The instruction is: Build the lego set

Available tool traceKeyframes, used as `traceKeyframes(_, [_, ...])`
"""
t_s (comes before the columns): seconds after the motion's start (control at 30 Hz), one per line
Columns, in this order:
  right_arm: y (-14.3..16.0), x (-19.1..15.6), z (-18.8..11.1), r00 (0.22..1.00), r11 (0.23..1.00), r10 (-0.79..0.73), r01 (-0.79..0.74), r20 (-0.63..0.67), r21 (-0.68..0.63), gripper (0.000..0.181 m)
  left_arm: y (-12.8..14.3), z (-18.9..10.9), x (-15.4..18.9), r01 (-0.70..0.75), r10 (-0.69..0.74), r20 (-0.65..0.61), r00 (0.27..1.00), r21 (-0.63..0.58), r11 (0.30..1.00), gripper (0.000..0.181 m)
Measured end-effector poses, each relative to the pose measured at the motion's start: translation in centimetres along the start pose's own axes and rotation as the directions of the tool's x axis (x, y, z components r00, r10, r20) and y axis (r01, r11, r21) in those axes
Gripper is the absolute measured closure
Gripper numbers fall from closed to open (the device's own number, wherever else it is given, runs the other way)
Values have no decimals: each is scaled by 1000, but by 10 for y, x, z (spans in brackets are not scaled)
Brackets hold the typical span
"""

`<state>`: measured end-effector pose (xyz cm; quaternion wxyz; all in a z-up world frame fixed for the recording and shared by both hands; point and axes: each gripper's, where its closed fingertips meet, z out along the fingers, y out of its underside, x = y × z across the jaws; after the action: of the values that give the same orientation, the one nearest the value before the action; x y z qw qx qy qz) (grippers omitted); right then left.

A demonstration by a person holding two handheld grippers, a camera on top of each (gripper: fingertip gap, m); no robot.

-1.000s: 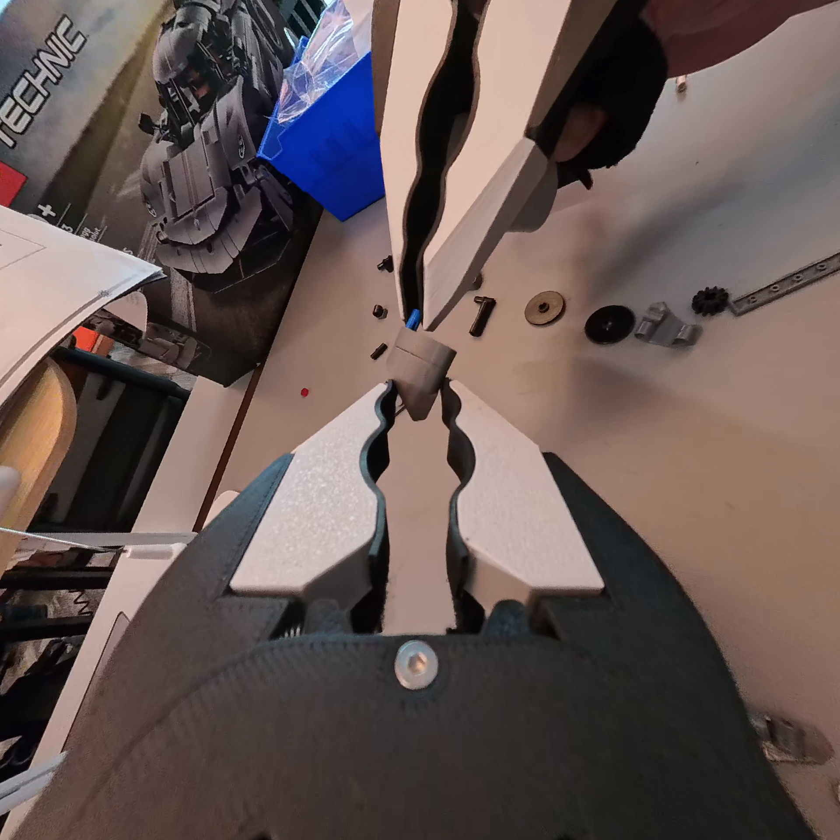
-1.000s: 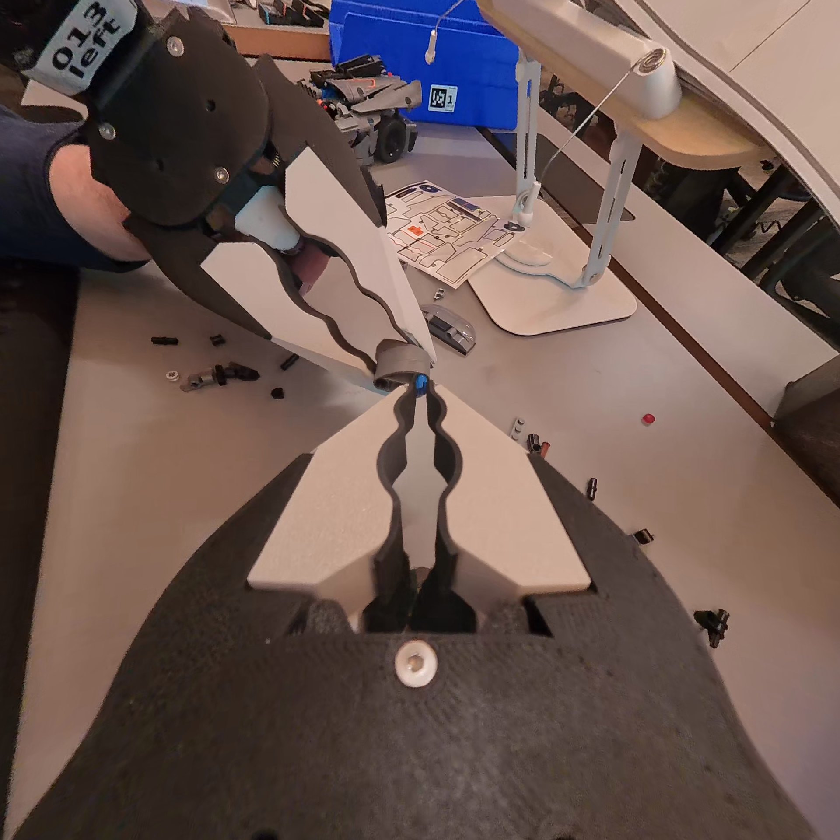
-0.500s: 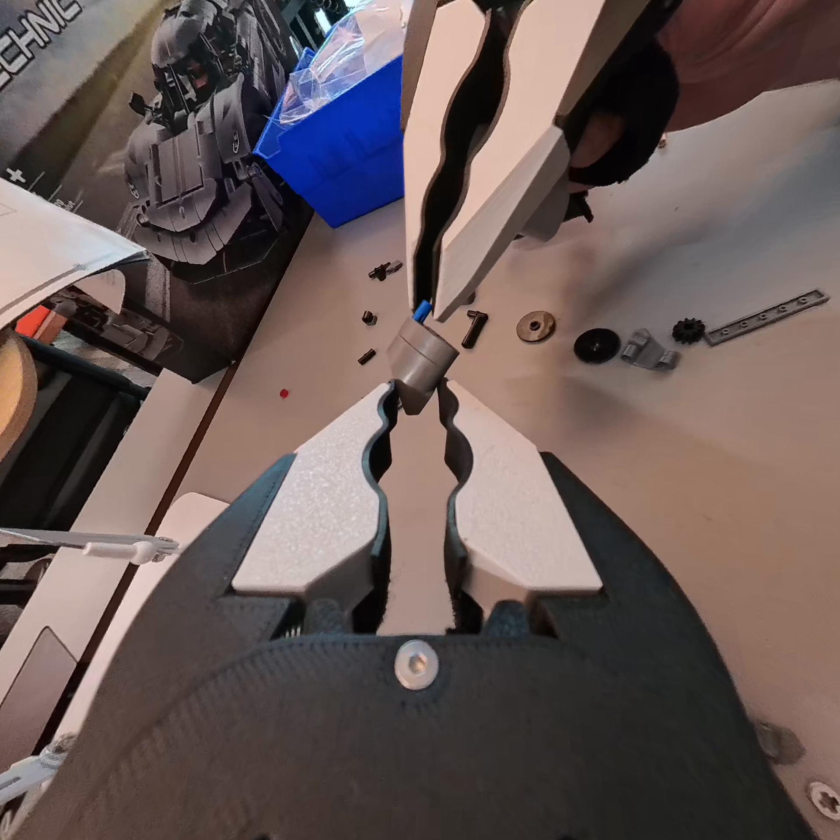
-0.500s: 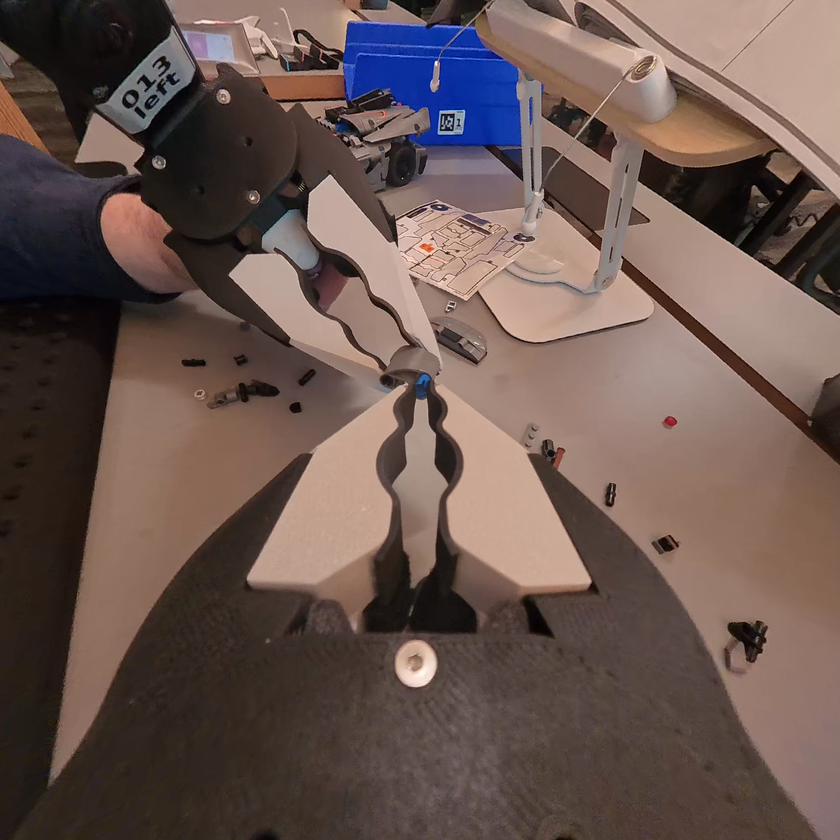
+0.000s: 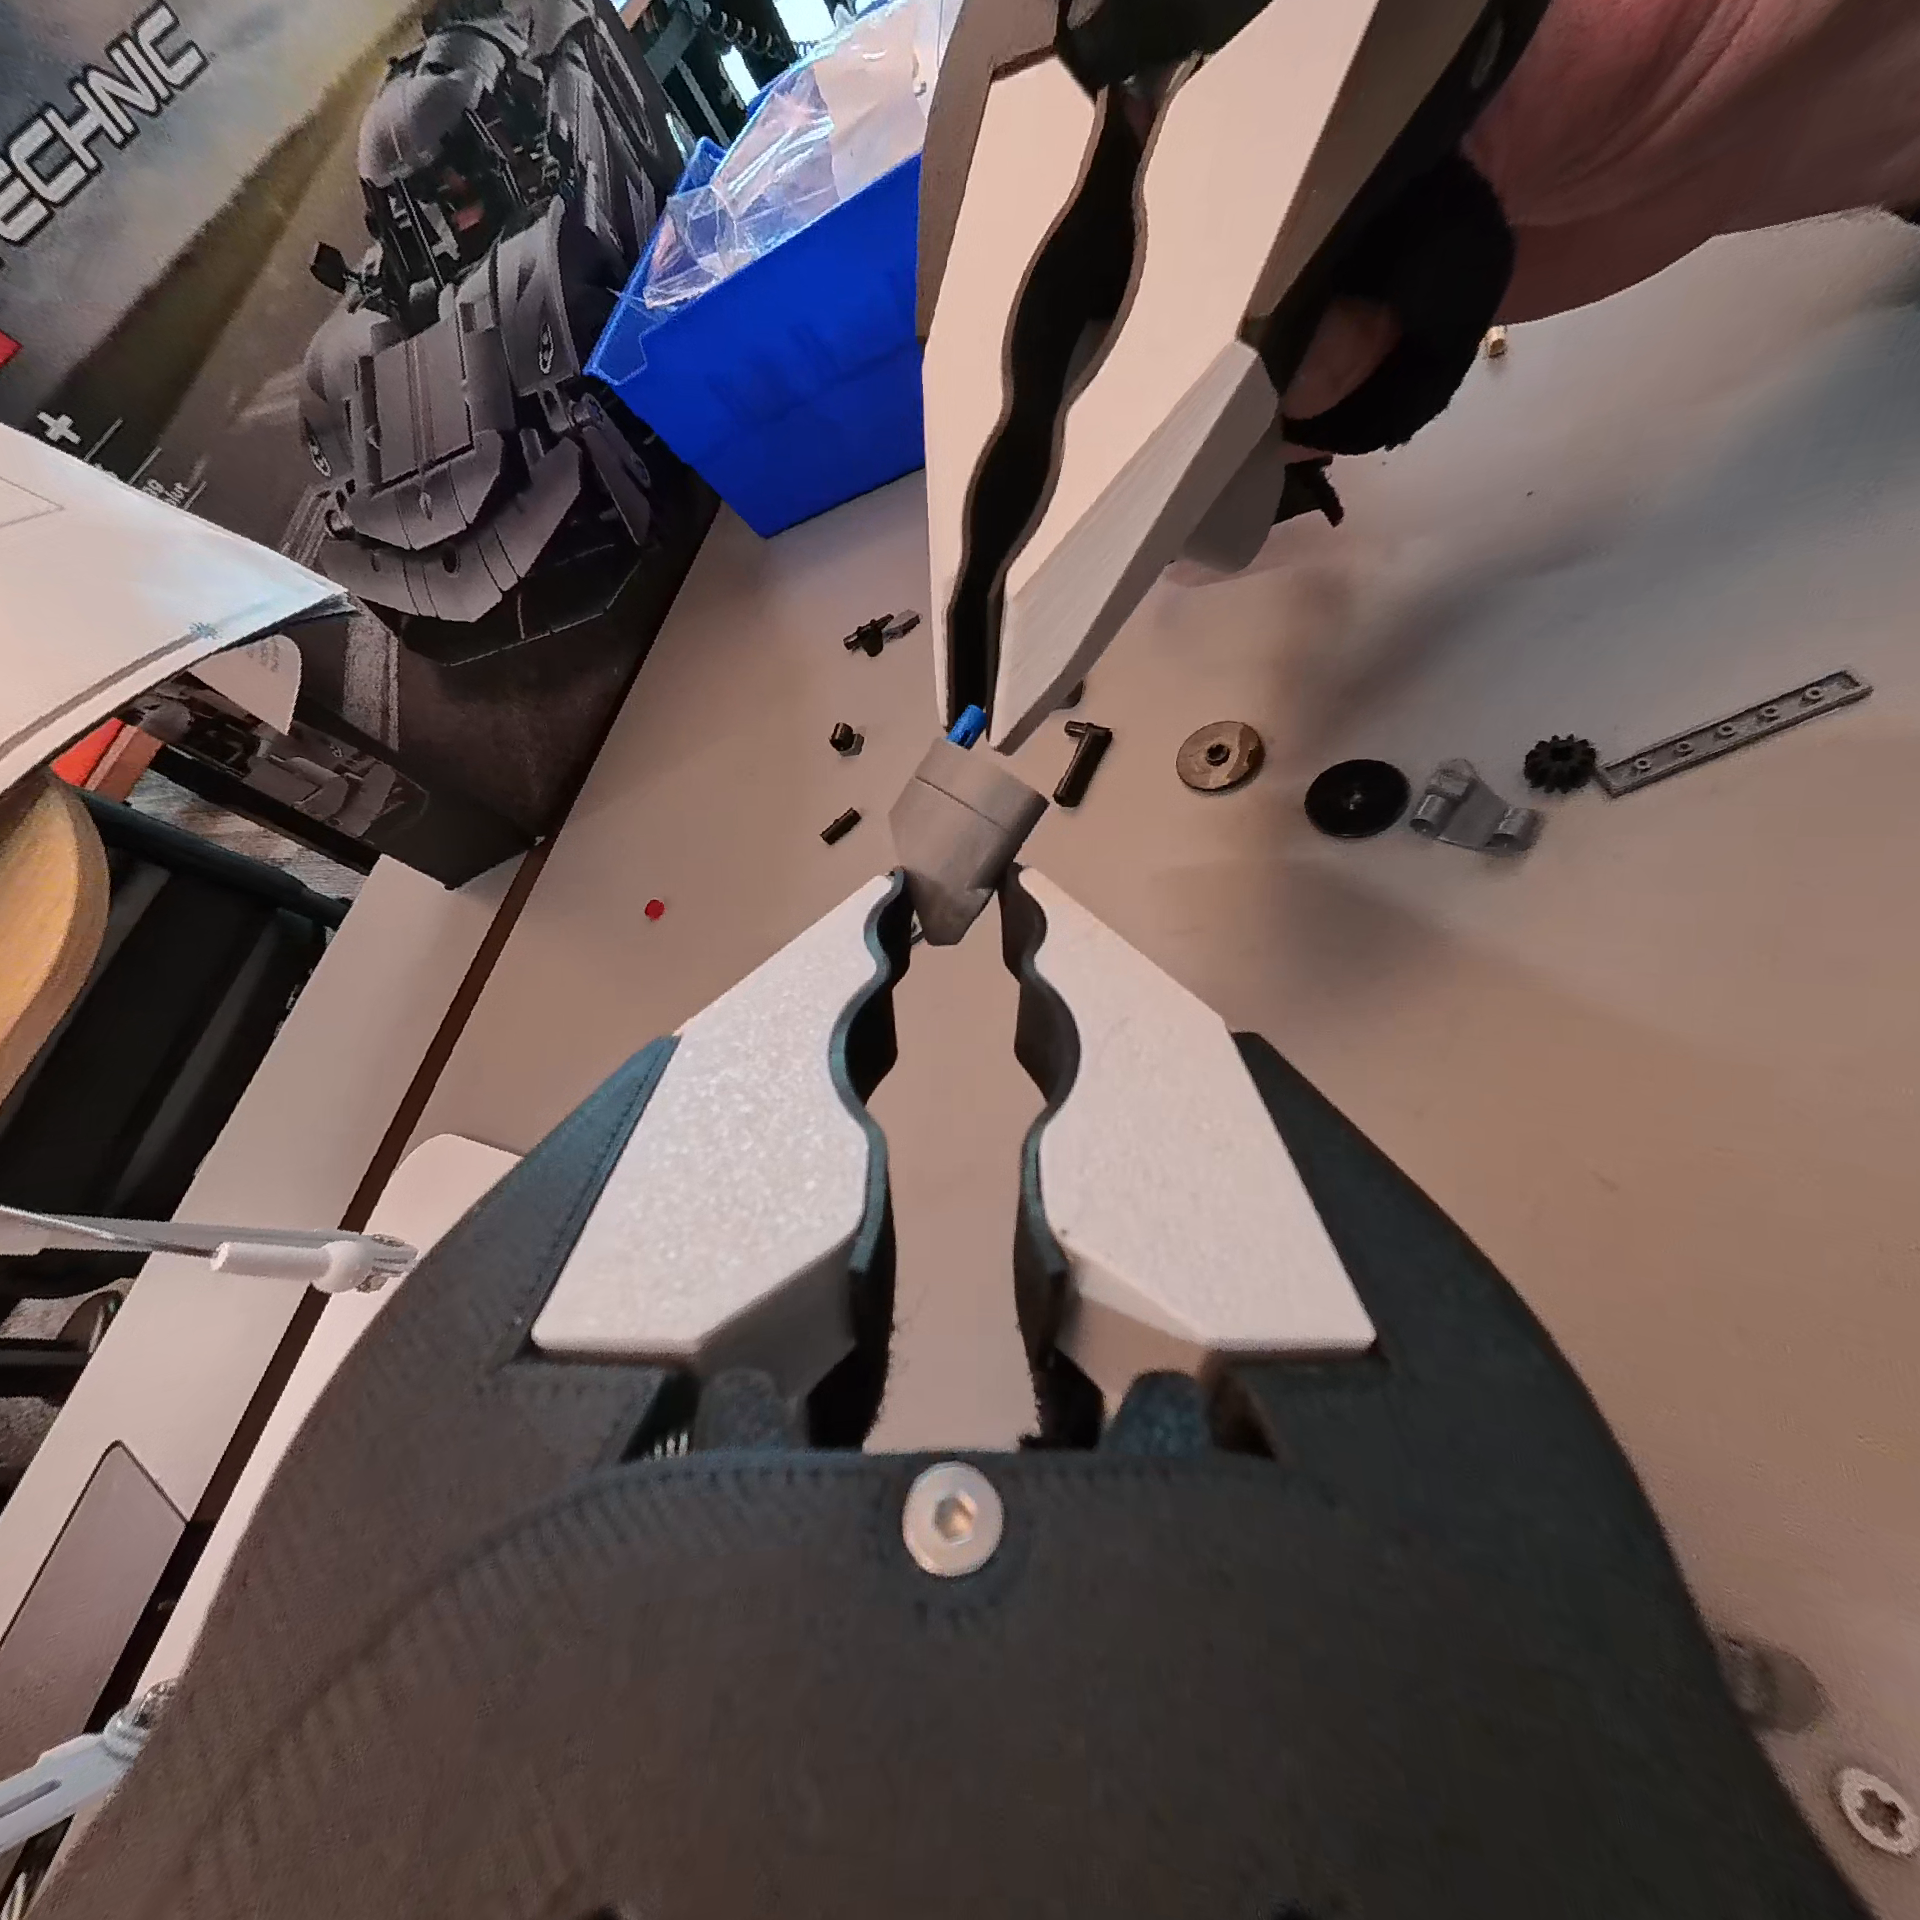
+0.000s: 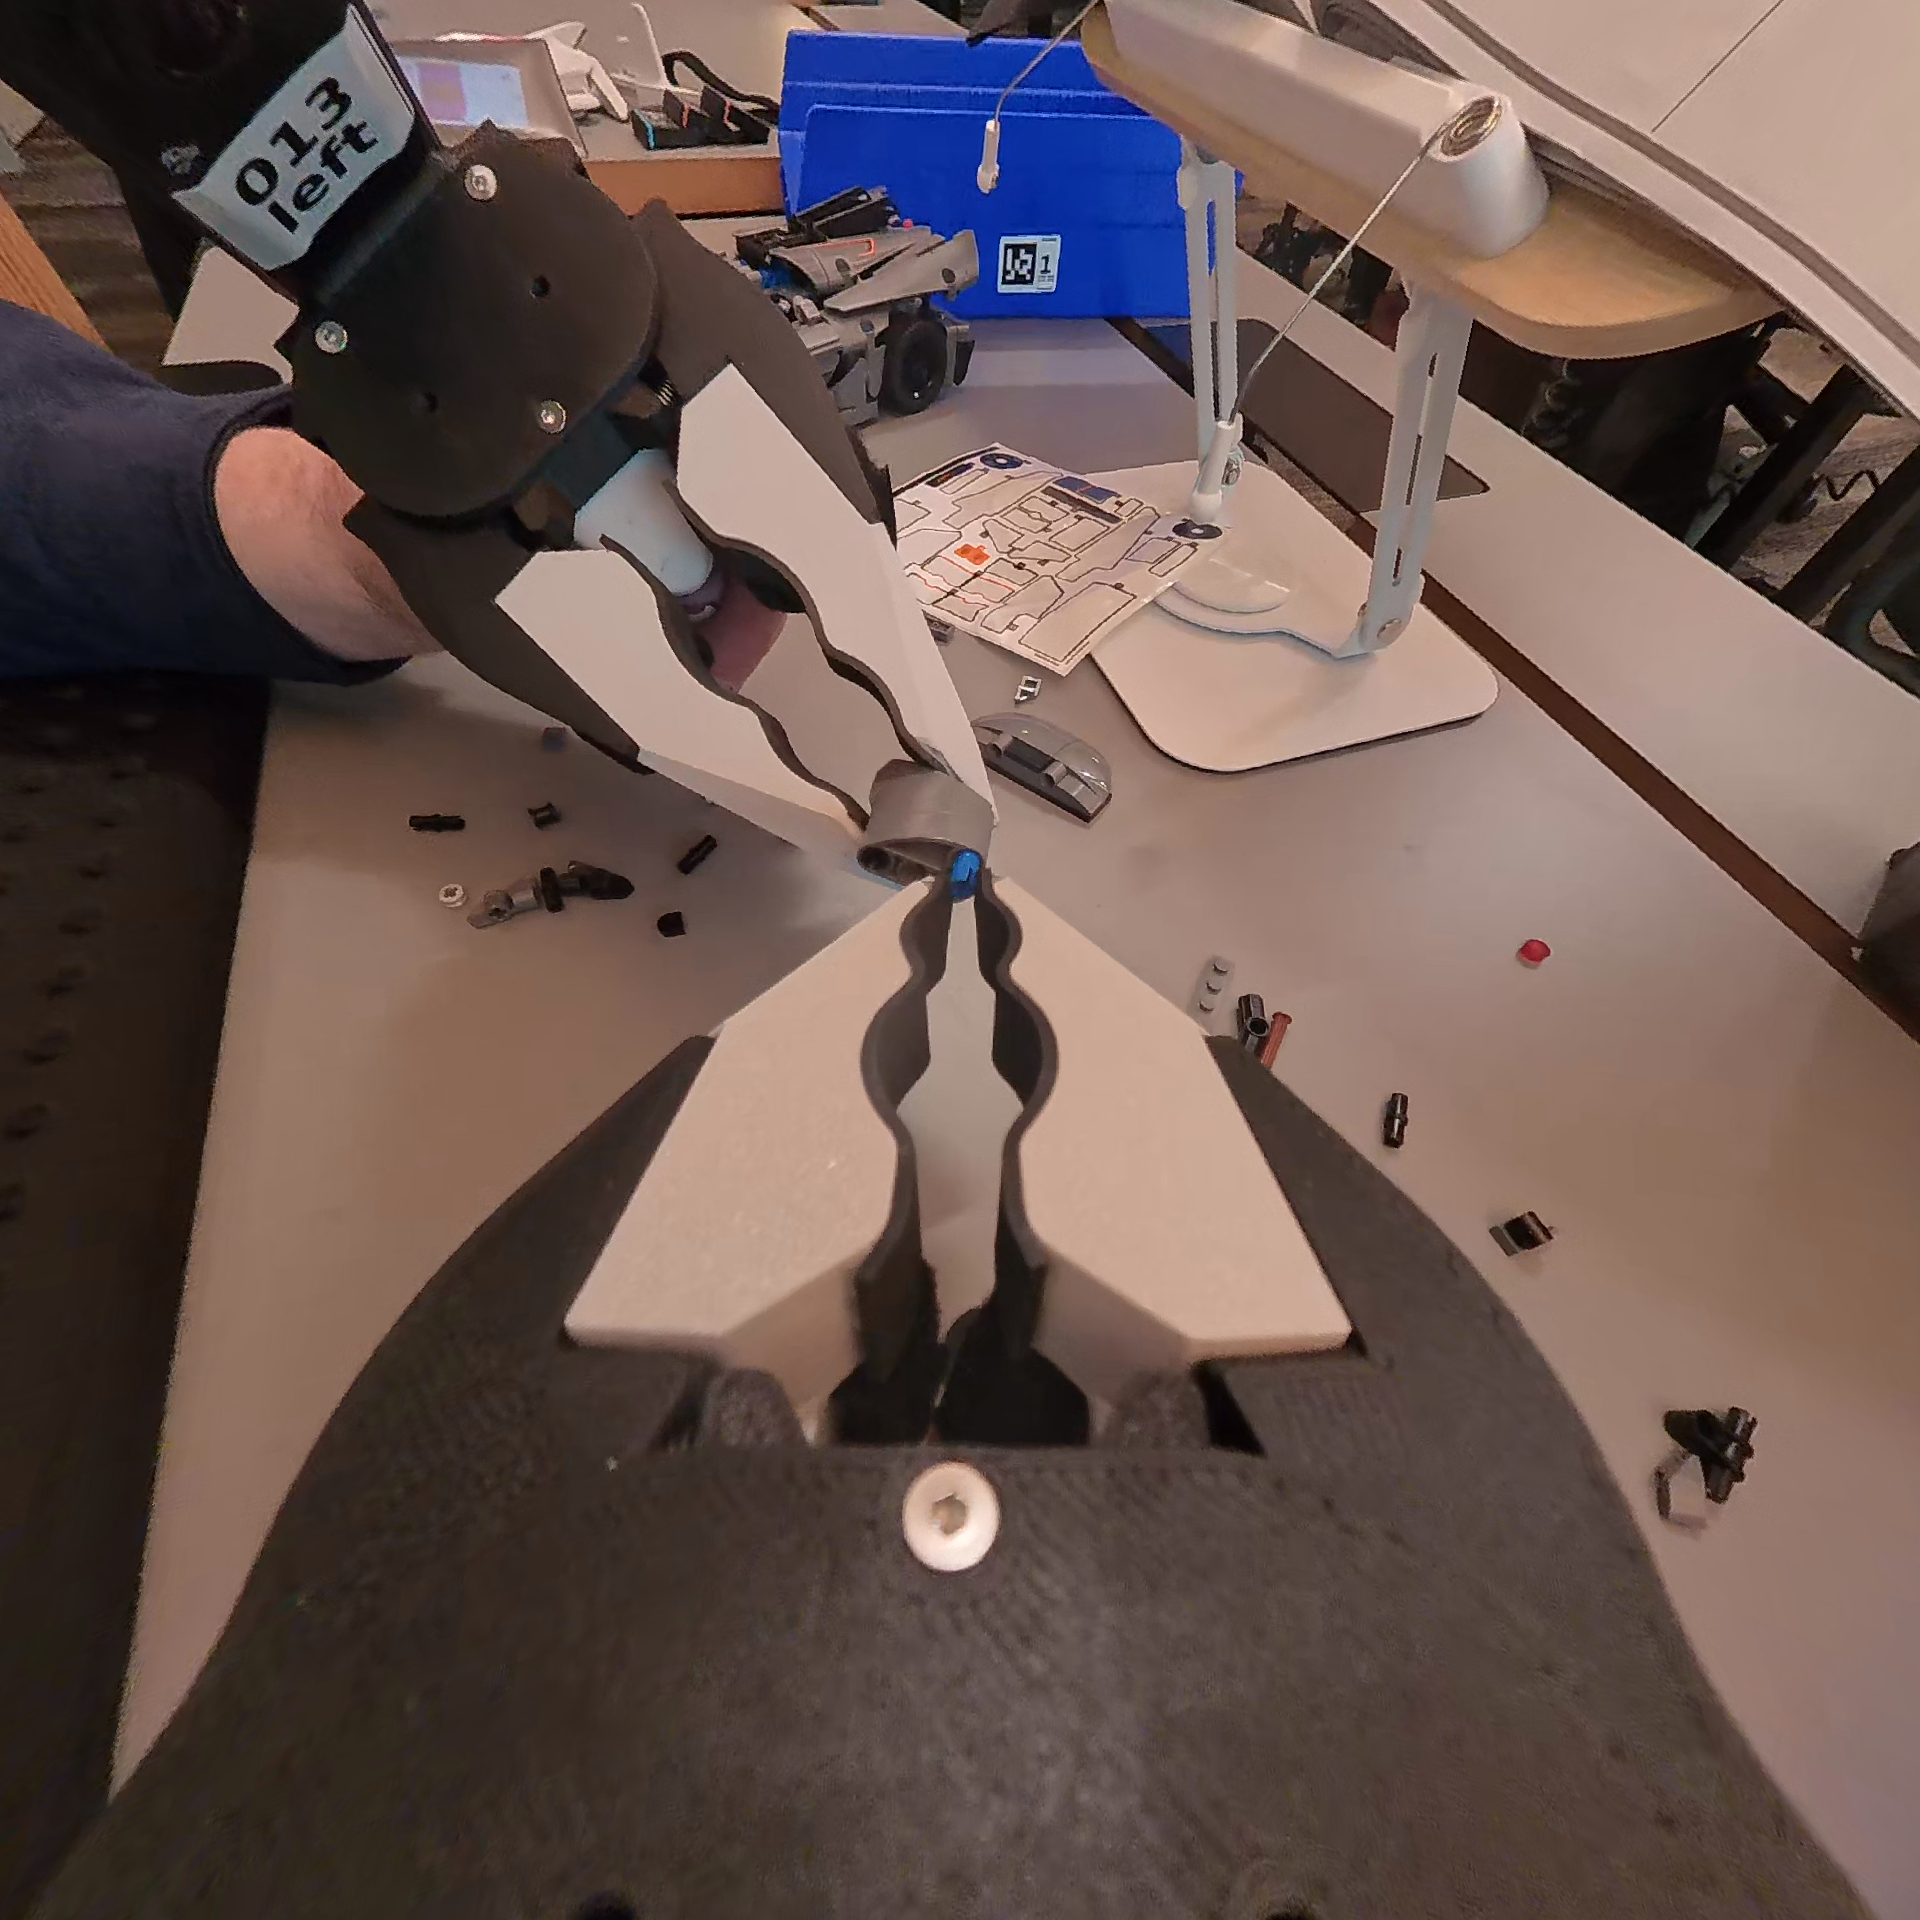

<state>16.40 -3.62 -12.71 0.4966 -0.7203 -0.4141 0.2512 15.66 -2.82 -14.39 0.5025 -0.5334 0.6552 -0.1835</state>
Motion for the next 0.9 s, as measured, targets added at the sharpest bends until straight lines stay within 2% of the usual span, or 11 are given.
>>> traceKeyframes(0.9, [1,-1,1,1000,1000,-22,22,-5,-9,178,1,-2,1,6,-6,-19,1000,1,1000,167])
